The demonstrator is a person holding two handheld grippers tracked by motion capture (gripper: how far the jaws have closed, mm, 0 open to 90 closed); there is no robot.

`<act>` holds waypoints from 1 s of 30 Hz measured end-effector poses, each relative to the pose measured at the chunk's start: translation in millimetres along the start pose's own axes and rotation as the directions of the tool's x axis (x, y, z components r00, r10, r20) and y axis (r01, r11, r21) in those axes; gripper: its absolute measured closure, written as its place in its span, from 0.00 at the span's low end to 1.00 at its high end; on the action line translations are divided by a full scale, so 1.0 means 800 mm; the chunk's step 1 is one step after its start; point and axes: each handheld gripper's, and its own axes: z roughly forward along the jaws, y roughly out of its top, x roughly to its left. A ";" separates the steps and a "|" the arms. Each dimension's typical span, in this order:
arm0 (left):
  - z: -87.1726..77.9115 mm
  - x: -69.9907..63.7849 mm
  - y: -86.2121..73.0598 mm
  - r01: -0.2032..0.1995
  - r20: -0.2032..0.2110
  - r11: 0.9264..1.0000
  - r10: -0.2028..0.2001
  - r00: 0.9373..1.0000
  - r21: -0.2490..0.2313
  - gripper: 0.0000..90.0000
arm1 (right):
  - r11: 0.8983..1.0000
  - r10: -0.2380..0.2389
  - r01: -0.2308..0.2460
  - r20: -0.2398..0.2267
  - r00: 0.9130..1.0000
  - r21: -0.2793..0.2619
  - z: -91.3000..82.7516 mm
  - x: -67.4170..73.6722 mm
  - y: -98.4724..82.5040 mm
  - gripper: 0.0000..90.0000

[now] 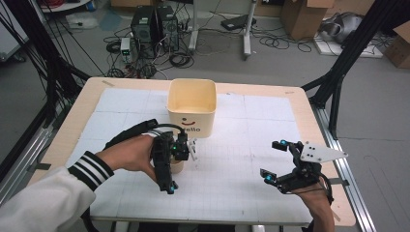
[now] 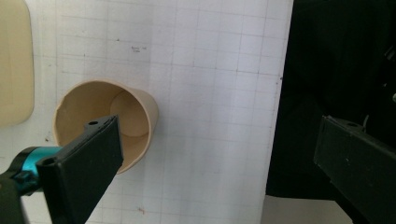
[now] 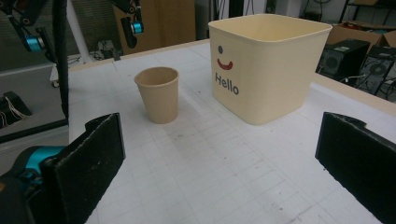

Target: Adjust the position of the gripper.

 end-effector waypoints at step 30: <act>-0.006 0.026 -0.007 0.064 -0.023 0.998 -0.065 0.998 -0.025 0.02 | 1.000 0.001 -0.001 0.005 1.000 0.005 -0.001 -0.001 -0.001 0.00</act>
